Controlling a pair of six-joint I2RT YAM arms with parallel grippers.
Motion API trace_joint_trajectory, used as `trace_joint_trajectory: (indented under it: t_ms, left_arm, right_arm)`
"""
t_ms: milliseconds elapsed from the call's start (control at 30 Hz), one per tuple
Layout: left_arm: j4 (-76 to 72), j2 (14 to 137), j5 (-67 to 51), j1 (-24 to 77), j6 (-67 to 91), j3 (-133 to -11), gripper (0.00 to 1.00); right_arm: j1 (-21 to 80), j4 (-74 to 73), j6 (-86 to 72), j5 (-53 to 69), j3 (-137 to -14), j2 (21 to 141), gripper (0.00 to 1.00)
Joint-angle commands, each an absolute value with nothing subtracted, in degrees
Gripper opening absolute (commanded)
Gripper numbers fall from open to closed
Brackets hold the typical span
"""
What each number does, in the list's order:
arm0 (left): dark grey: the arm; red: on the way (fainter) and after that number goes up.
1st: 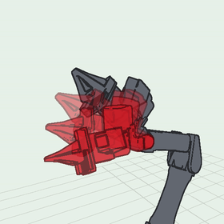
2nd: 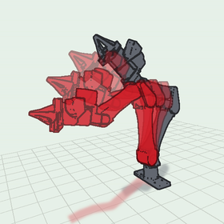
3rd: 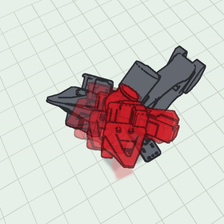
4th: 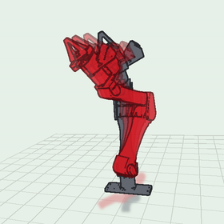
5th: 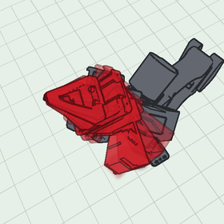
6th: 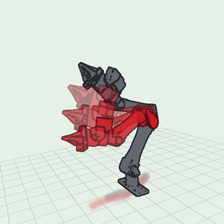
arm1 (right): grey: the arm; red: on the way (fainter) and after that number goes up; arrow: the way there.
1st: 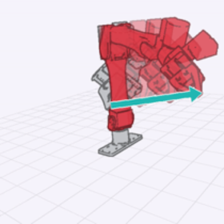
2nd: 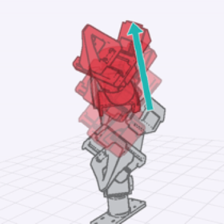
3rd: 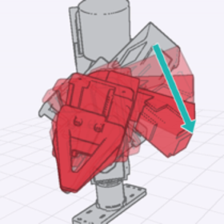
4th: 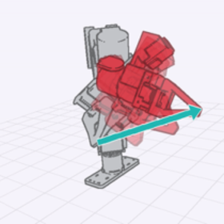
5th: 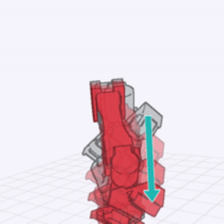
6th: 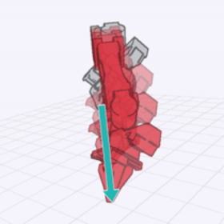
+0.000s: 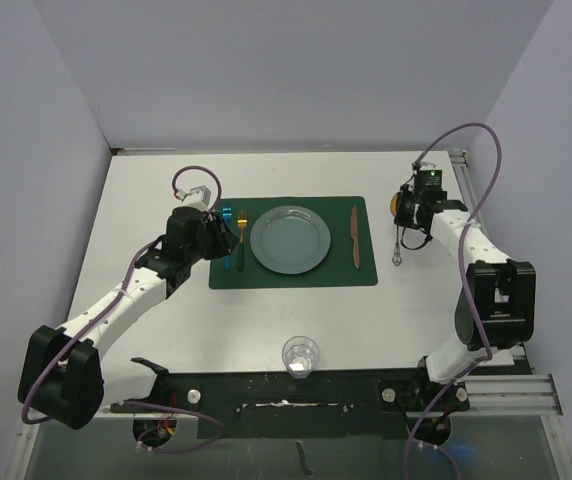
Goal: Set the dinner table for one person
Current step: Pick up the spoon from the center of the board, then place the spoon on the napkin.
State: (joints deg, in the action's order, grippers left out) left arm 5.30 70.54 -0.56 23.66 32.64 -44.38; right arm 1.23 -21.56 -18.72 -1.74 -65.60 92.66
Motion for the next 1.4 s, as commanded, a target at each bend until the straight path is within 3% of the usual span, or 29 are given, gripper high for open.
trace_joint_trajectory:
  t_ms: [0,533,900,1367]
  left_arm:
    - [2.5,69.5,-1.7,23.9,32.9,-45.9,0.35]
    - [5.7,68.0,0.1,23.9,32.3,-46.9,0.35]
    - [6.8,67.0,0.7,23.9,32.0,-46.9,0.35]
    - [8.3,64.1,2.1,23.9,31.2,-46.6,0.35]
  right_arm:
    - [4.9,-20.6,-20.3,-0.3,-70.2,93.8,0.00]
    - [17.5,-18.0,-22.8,0.5,-82.6,110.3,0.00]
    - [19.7,-15.8,-25.2,-1.3,-81.8,113.0,0.00]
    - [22.8,-17.5,-30.0,-12.6,-83.1,115.8,0.00]
